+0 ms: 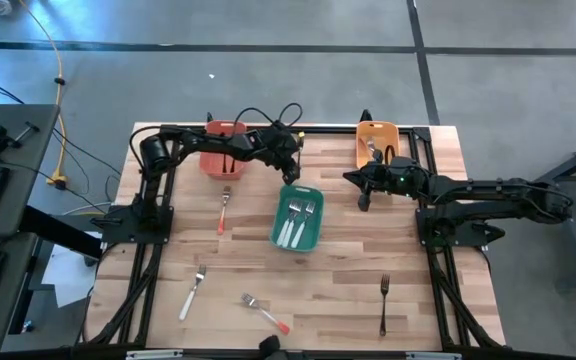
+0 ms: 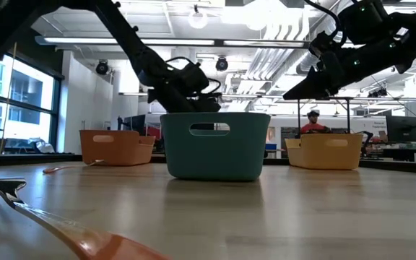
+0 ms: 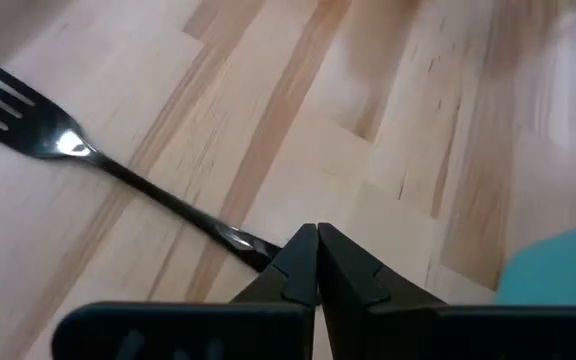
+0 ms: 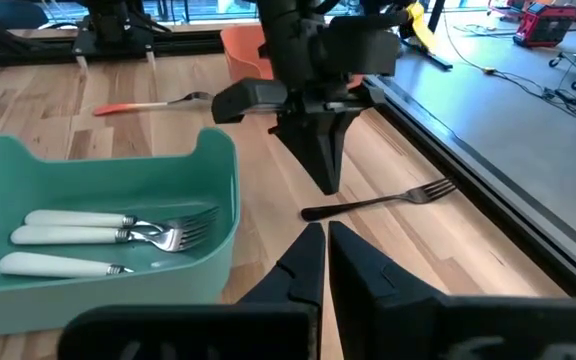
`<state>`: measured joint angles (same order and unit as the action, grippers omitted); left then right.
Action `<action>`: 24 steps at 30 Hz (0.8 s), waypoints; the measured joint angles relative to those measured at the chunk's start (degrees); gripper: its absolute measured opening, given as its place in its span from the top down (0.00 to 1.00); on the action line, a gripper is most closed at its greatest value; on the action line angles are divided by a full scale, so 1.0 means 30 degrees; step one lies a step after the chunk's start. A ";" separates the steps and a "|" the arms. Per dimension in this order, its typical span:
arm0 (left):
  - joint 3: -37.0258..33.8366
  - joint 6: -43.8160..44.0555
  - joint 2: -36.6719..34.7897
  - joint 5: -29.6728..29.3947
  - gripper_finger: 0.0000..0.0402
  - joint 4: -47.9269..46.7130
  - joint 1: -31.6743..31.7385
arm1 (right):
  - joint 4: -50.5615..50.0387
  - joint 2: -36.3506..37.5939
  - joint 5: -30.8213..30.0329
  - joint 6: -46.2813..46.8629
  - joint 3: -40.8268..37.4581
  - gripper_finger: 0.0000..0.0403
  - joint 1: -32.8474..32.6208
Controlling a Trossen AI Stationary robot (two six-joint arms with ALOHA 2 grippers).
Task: Sort silverware by color (type)
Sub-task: Put the top black fork into the orange bin
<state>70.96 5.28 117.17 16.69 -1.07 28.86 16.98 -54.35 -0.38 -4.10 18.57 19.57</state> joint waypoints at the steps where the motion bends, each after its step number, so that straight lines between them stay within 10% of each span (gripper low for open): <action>1: 0.0000 -0.0179 -0.0011 -0.0068 1.00 -0.0060 0.0000 | -0.0004 0.0000 0.0000 -0.0007 0.0000 1.00 0.0000; 24: 0.6175 -0.9445 0.0431 -0.1153 1.00 -0.8917 0.1180 | 0.0242 -0.0007 -0.0901 0.0820 0.0000 1.00 0.0007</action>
<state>89.48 -23.06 118.47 13.23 -27.82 32.40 17.71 -54.37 -3.08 -1.64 18.57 19.59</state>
